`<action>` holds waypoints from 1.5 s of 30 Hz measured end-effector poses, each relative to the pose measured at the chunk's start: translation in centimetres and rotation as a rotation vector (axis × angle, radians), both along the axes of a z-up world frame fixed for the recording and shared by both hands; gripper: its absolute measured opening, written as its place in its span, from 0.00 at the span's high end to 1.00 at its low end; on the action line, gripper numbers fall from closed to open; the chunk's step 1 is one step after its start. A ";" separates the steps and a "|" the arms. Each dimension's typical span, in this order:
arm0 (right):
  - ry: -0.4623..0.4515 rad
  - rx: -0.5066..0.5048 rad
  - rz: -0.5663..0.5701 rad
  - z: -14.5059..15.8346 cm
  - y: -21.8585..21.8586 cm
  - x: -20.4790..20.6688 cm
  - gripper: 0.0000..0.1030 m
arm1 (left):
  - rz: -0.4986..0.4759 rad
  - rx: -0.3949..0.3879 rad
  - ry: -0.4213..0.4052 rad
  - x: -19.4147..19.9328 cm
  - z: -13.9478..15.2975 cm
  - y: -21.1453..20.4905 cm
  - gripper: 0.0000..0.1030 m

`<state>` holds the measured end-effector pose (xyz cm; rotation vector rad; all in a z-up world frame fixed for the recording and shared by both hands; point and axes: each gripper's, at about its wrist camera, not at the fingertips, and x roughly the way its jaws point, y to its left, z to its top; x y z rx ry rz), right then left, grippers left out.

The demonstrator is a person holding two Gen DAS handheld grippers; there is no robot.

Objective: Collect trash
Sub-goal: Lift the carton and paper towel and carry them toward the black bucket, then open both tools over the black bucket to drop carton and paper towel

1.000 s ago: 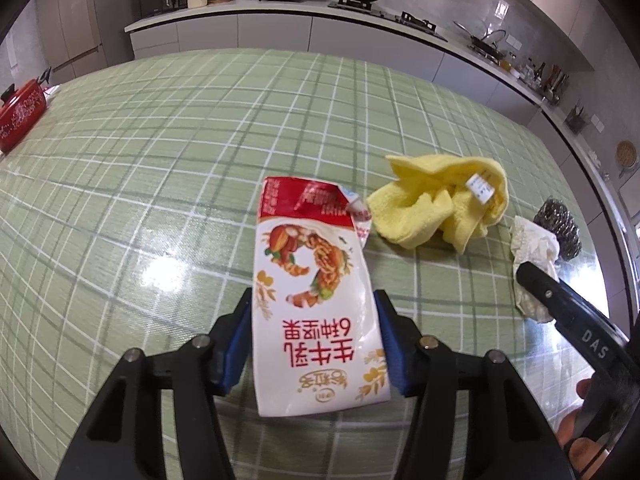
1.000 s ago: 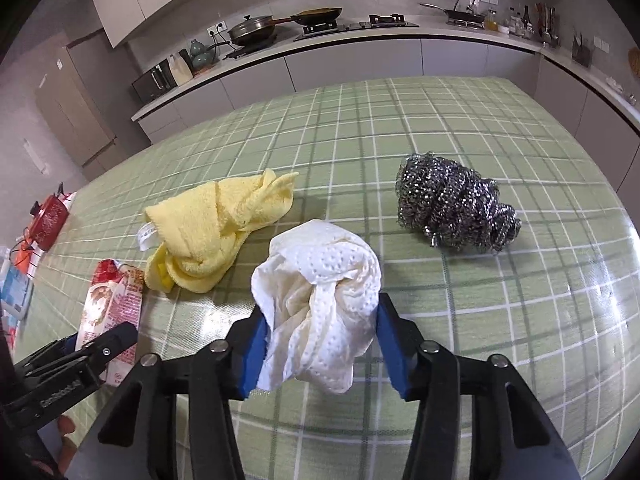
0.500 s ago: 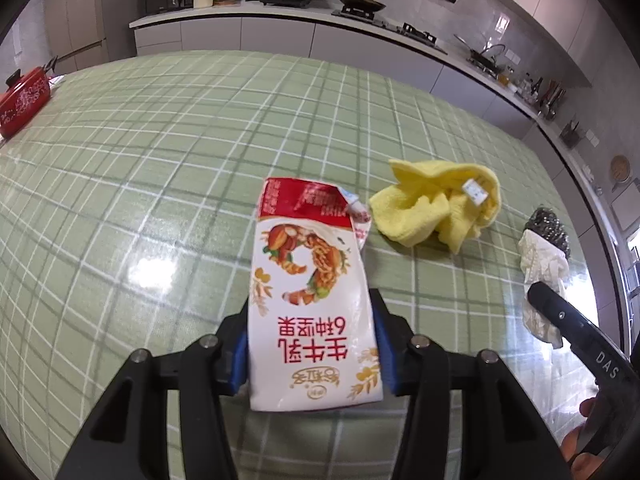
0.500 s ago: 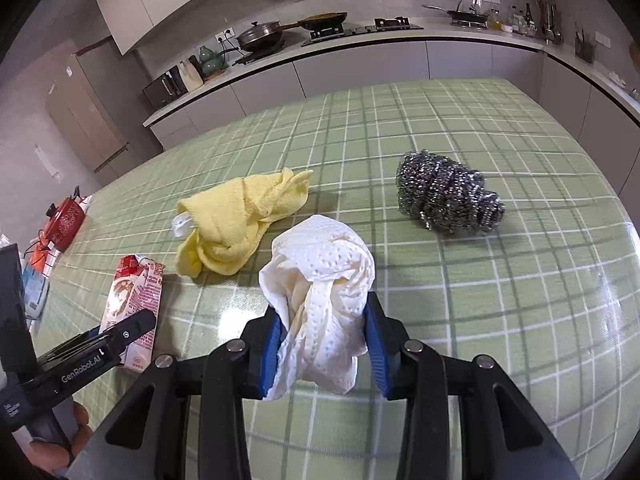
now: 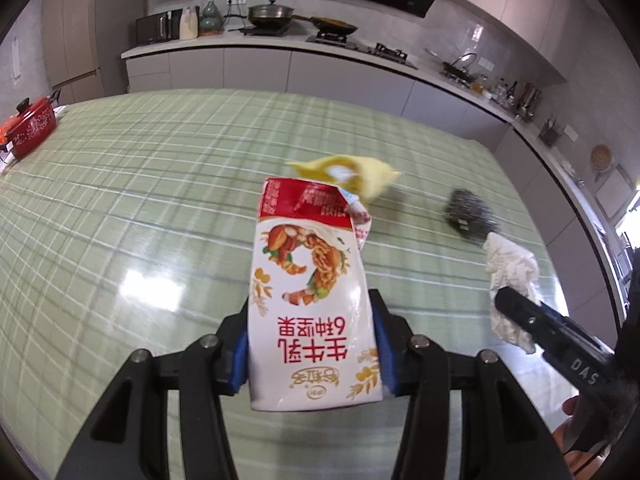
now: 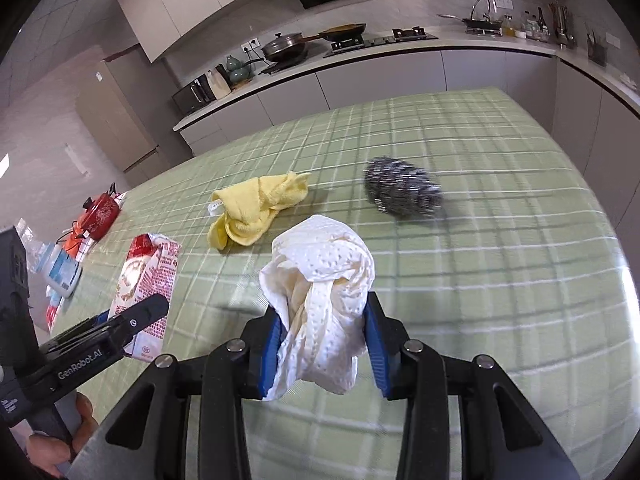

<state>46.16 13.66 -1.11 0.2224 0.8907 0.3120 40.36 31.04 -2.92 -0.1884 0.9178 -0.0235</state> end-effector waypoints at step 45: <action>0.099 0.016 -0.356 -3.6 -46.9 -23.4 0.61 | -0.411 -0.047 0.097 -13.4 -3.5 -44.3 0.50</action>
